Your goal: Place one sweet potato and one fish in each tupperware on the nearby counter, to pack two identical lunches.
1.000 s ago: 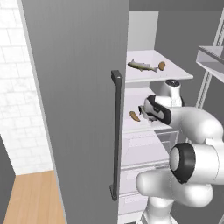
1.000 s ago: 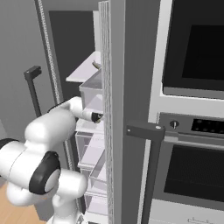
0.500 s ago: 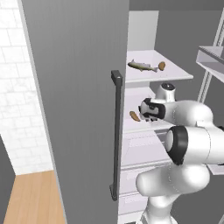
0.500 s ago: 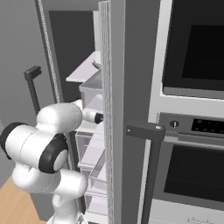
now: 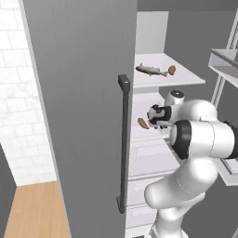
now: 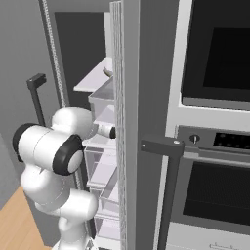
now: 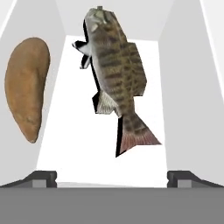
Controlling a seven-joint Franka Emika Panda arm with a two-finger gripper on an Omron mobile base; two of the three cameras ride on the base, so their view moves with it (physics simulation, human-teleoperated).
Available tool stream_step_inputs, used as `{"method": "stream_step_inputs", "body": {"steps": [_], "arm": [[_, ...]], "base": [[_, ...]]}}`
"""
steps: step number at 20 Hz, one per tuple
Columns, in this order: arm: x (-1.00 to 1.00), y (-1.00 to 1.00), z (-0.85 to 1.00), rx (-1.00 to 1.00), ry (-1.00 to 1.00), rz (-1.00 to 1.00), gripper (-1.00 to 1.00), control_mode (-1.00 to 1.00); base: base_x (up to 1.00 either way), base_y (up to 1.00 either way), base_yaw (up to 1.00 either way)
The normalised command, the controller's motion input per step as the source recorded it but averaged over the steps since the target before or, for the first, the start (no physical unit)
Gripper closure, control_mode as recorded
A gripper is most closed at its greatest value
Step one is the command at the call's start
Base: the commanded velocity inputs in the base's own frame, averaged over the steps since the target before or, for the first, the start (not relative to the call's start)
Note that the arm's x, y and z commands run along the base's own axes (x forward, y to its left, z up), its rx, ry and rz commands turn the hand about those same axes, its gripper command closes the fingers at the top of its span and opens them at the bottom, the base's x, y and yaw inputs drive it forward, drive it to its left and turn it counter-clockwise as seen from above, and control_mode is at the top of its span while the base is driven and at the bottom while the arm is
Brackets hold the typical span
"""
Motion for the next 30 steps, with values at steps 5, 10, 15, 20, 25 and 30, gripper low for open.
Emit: {"method": "stream_step_inputs", "body": {"steps": [5, 10, 15, 20, 25, 30], "arm": [[0.45, -0.06, -0.18, 0.0, 0.0, 0.04, -1.0, -1.0], [0.44, -0.04, -0.26, 0.0, 0.0, 0.06, -1.0, -1.0], [0.42, -0.09, -0.32, 0.0, 0.01, 0.1, -1.0, -1.0], [0.38, -0.05, -0.4, 0.0, 0.04, 0.1, -1.0, -1.0], [0.02, 0.14, -0.7, -0.09, 0.01, 0.07, 1.0, -1.0], [-0.41, 0.29, -0.47, -0.08, 0.0, 0.0, 1.0, -1.0]], "base": [[0.0, 0.0, 0.0], [0.0, 0.0, 0.0], [0.0, 0.0, 0.0], [0.0, 0.0, 0.0], [0.0, 0.0, 0.0], [0.0, 0.0, 0.0]]}}
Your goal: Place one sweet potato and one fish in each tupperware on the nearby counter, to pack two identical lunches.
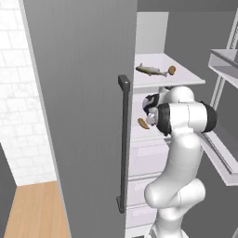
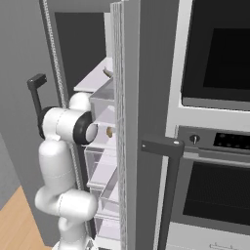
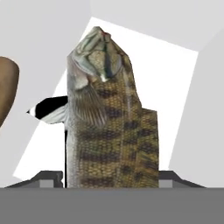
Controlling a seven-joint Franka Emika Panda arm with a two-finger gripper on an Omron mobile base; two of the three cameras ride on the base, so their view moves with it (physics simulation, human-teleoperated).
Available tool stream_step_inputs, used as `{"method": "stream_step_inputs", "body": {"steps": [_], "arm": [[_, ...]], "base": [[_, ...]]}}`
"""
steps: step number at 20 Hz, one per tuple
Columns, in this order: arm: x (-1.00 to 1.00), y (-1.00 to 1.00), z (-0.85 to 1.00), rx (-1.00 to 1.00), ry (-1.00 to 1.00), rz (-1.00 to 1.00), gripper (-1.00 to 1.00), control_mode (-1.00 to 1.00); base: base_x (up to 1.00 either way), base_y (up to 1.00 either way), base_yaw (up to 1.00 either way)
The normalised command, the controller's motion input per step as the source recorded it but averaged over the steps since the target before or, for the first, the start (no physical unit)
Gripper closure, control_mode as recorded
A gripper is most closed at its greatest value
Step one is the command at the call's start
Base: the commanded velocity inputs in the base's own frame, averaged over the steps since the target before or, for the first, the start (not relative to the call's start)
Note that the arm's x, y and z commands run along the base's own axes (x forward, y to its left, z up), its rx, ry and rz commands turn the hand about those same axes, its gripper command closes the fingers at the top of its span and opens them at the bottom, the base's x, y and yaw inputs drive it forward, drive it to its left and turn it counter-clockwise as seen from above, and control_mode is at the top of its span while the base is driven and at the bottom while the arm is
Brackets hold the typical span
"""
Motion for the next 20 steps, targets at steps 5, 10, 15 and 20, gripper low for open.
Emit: {"method": "stream_step_inputs", "body": {"steps": [5, 10, 15, 20], "arm": [[-0.96, 0.04, -0.08, 0.0, 0.0, -0.05, 1.0, -1.0], [-1.0, 0.0, -0.02, 0.0, 0.0, -0.08, 1.0, -1.0], [-0.82, 0.4, 0.24, 0.0, -0.02, -0.05, 1.0, -1.0], [-0.84, 0.41, 0.71, 0.0, 0.0, -0.03, 1.0, -1.0]], "base": [[0.0, 0.0, 0.0], [0.0, 0.0, 0.0], [0.0, 0.0, 0.0], [0.0, 0.0, 0.0]]}}
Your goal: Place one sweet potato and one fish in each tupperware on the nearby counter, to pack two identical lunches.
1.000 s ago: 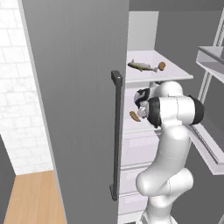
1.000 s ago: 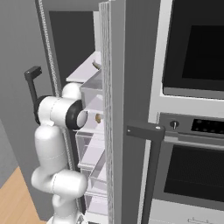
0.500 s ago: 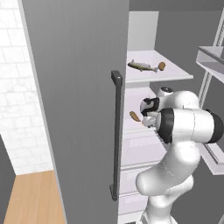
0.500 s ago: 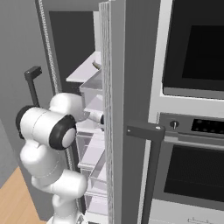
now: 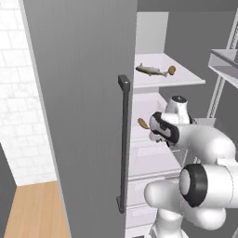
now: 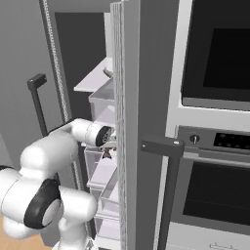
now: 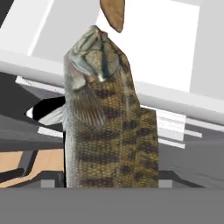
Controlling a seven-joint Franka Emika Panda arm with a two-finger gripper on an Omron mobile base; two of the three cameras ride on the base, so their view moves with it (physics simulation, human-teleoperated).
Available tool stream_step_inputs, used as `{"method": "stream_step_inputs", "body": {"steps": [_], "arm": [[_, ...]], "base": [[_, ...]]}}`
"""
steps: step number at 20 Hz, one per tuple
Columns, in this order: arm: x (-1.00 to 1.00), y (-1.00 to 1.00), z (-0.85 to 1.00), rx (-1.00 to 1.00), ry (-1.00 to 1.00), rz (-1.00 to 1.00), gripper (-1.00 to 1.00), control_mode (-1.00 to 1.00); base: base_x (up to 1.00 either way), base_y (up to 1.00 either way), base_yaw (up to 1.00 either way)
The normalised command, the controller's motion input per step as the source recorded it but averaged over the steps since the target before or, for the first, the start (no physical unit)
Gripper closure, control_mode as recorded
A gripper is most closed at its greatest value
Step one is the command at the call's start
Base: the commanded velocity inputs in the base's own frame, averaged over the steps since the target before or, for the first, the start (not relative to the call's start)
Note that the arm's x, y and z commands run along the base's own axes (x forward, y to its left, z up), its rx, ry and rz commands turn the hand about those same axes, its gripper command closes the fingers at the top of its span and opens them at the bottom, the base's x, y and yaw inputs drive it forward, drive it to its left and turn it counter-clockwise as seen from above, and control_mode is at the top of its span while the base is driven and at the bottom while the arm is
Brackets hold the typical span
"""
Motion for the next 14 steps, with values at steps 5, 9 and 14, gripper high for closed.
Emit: {"method": "stream_step_inputs", "body": {"steps": [5, 9, 14], "arm": [[-1.0, 0.0, 0.81, 0.01, 0.0, -0.07, 1.0, -1.0], [-1.0, 0.04, 0.37, 0.0, -0.14, -0.02, 1.0, -1.0], [-0.98, 0.19, 0.42, 0.0, -0.23, 0.0, 1.0, -1.0]], "base": [[0.0, 0.0, 0.0], [0.0, 0.0, 0.0], [0.0, 0.0, 0.0]]}}
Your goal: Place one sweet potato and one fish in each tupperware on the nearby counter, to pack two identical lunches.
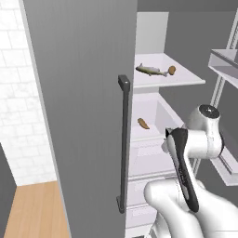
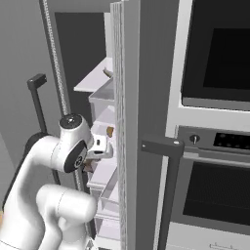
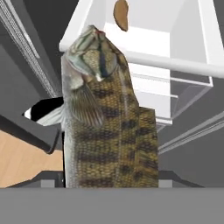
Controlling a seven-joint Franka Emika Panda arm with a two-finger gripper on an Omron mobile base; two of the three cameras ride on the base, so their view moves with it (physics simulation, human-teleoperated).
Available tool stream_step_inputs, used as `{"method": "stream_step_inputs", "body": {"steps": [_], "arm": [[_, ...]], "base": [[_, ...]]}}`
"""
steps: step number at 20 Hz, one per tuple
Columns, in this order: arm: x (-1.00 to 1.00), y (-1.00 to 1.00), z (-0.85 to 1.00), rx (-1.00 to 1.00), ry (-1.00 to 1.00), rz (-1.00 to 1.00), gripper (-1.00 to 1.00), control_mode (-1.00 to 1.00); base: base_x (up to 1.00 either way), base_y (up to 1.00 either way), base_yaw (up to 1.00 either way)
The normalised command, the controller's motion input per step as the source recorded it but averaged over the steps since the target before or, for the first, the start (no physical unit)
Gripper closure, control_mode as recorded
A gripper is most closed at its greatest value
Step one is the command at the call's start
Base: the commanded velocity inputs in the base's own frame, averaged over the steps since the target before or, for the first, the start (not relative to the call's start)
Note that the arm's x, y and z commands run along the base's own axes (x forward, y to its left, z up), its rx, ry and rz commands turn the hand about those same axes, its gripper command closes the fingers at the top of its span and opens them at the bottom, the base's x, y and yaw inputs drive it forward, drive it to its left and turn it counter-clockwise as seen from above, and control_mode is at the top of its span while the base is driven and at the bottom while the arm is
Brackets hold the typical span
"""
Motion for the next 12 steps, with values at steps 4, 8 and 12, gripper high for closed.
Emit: {"method": "stream_step_inputs", "body": {"steps": [4, 8, 12], "arm": [[-0.85, 0.28, 0.67, 0.0, -0.16, 0.0, 1.0, -1.0], [-0.71, 0.43, 0.71, 0.0, -0.12, 0.0, 1.0, -1.0], [-0.87, 0.37, 0.51, -0.01, -0.14, 0.0, 1.0, -1.0]], "base": [[0.0, 0.0, 0.0], [0.0, 0.0, 0.0], [0.0, 0.0, 0.0]]}}
